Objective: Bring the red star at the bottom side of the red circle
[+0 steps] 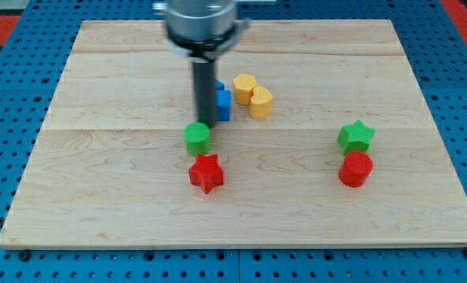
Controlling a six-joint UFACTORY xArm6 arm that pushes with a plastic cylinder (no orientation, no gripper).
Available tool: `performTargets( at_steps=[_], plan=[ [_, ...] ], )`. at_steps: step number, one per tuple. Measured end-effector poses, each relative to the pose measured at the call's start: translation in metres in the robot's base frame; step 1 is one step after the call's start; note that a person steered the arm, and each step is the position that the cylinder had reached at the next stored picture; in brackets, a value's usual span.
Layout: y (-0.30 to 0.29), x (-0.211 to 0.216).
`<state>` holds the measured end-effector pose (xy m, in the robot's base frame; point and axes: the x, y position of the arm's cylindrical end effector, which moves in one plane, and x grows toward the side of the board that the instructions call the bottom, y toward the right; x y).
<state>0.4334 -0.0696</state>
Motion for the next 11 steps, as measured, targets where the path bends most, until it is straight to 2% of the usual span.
performTargets(
  at_steps=[1,2,3,4,5,6,7,9,11],
  plan=[
    [-0.012,0.003],
    [-0.088,0.020],
    [-0.093,0.054],
    [-0.013,0.087],
    [0.077,0.091],
    [0.129,0.088],
    [0.134,0.072],
    [0.140,0.102],
    [0.188,0.132]
  ],
)
